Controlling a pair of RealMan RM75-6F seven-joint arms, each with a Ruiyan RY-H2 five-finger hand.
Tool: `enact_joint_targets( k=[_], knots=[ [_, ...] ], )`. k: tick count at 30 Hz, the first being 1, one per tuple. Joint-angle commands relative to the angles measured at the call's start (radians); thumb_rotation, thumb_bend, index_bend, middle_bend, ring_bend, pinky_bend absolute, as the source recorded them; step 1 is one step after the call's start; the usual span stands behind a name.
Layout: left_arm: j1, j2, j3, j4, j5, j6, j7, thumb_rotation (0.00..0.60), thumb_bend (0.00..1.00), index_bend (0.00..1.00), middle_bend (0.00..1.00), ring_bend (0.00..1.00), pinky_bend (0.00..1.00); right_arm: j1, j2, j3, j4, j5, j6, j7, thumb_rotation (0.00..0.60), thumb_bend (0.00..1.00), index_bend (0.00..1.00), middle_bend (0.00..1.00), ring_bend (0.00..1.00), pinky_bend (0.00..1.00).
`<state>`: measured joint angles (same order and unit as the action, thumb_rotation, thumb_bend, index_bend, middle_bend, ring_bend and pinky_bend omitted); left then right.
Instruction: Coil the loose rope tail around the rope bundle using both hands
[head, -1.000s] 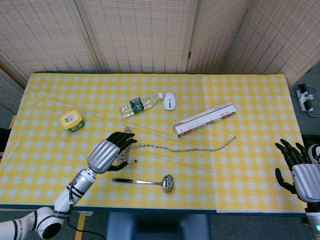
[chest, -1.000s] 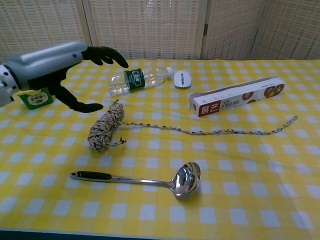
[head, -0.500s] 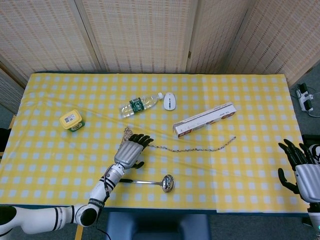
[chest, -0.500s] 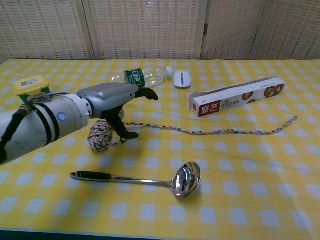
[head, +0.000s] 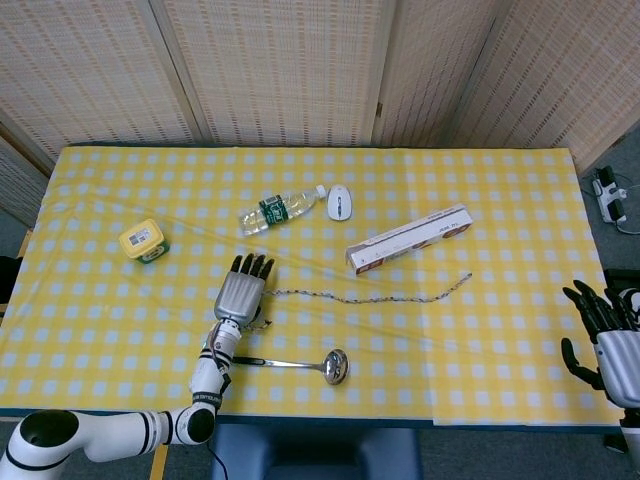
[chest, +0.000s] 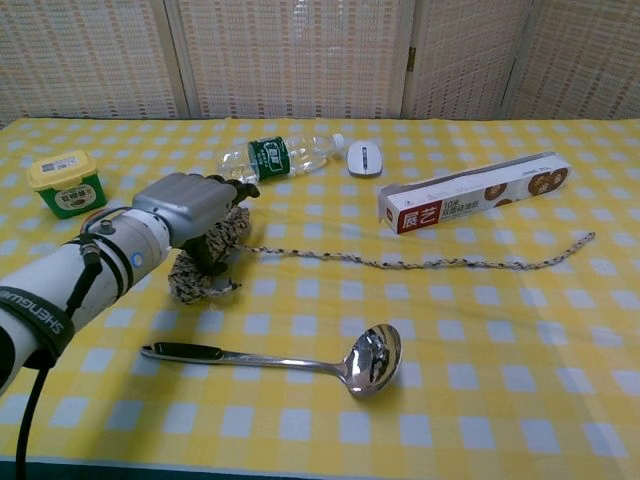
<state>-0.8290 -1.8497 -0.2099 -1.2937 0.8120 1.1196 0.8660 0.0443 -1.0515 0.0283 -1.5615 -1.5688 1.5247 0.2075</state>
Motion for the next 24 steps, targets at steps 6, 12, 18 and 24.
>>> enact_joint_targets(
  k=[6,12,18,24],
  knots=[
    [0.065,0.087,0.024,-0.023,-0.030,0.002,-0.046,0.600,0.32,0.11,0.10,0.10,0.16,0.007,-0.003,0.000,-0.005,-0.007,-0.008,-0.009,0.600,0.56,0.12,0.07,0.14,0.00],
    [0.102,0.133,-0.007,-0.043,-0.017,-0.081,-0.237,0.600,0.32,0.20,0.17,0.17,0.21,0.009,-0.004,0.000,-0.010,-0.008,-0.009,-0.016,0.600,0.56,0.12,0.07,0.14,0.00],
    [0.099,0.141,-0.010,-0.026,0.043,-0.140,-0.351,0.600,0.32,0.30,0.25,0.25,0.26,0.007,-0.005,-0.001,-0.009,-0.003,-0.011,-0.017,0.600,0.56,0.12,0.07,0.14,0.00],
    [0.083,0.128,-0.017,0.001,0.035,-0.158,-0.359,0.600,0.32,0.36,0.30,0.30,0.28,-0.001,-0.003,0.000,-0.004,0.004,-0.004,-0.010,0.600,0.56,0.12,0.07,0.14,0.00]
  ],
)
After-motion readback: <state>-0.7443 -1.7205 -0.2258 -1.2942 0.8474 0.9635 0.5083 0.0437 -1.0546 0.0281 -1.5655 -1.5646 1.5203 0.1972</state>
